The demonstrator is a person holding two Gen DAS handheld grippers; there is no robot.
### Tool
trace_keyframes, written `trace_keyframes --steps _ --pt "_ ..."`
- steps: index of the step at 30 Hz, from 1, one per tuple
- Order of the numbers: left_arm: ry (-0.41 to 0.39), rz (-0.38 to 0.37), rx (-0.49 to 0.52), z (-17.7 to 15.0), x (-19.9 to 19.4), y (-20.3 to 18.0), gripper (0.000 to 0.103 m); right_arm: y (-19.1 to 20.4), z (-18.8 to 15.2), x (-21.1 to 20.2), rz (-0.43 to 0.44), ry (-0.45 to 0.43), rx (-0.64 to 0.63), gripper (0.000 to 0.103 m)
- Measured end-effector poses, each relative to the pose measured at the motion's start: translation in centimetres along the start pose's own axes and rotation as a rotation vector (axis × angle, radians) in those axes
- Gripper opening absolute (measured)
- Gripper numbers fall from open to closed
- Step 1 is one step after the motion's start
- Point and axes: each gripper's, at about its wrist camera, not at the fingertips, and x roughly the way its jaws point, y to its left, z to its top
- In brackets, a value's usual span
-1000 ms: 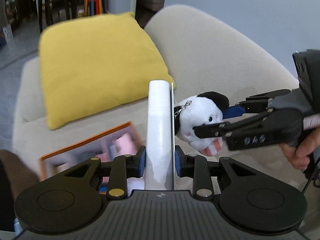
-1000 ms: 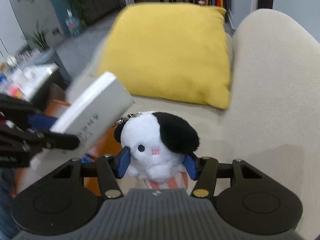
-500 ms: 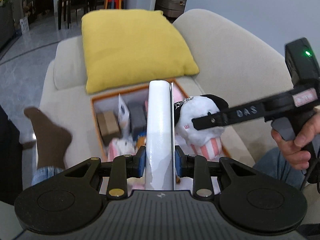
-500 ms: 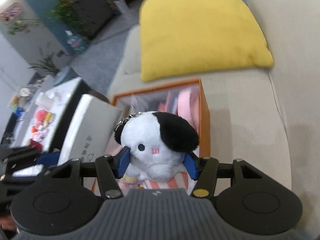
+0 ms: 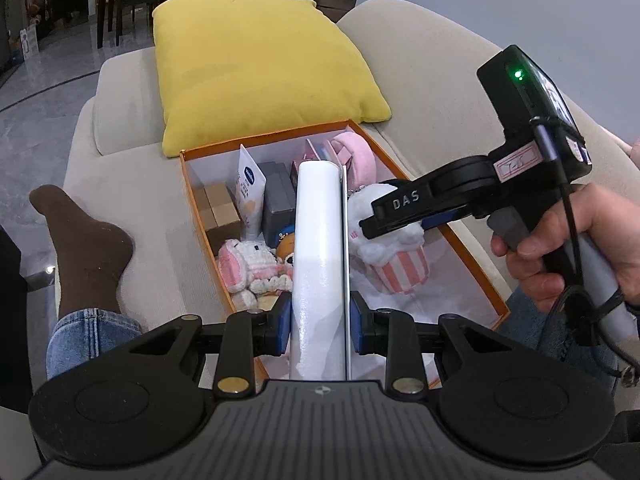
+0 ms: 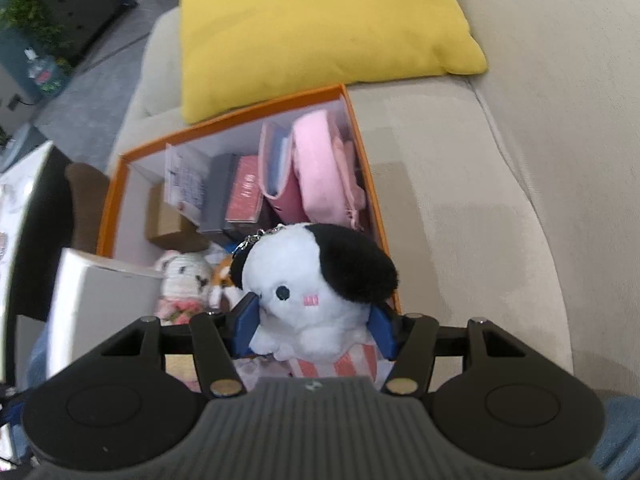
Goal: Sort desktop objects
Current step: 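Carry the tube box with the left tool while the right tool carries the dog plush to the shoebox, then lower the tube box into the shoebox with the left tool while the right tool releases the dog plush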
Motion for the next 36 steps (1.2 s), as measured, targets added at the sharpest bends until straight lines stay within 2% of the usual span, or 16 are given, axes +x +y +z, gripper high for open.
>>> trace_keyframes --steps 6,13,20,26,28,30,32,34,36 --pt "0.012 -0.027 0.020 0.0 0.9 0.3 0.033 0.7 0.1 0.1 -0.022 0.018 -0.029 0.063" --pt "0.031 -0.012 0.047 0.3 1.4 0.1 0.033 0.3 0.5 -0.5 -0.031 0.016 -0.047 0.064" --pt "0.050 -0.004 0.062 0.3 1.7 -0.6 0.033 -0.2 0.7 -1.7 -0.016 -0.004 -0.093 0.054" --pt "0.061 0.010 0.062 0.5 1.6 -0.8 0.033 1.0 0.7 -3.2 -0.029 -0.099 -0.269 0.051" --pt "0.061 0.013 0.066 0.6 1.6 -1.0 0.033 1.4 1.0 -2.9 -0.006 -0.099 -0.314 0.047" --pt "0.060 0.011 0.075 0.6 1.6 -1.1 0.033 1.7 1.3 -2.1 0.016 -0.069 -0.356 0.033" --pt "0.062 0.008 0.086 0.6 1.6 -1.3 0.033 2.0 1.3 -1.0 0.010 -0.029 -0.398 0.031" --pt "0.068 0.009 0.095 0.6 1.6 -1.4 0.033 2.4 1.0 -0.5 -0.023 -0.046 -0.452 0.028" --pt "0.074 0.013 0.098 0.6 1.7 -1.3 0.033 2.2 1.2 0.3 -0.022 -0.025 -0.460 0.025"
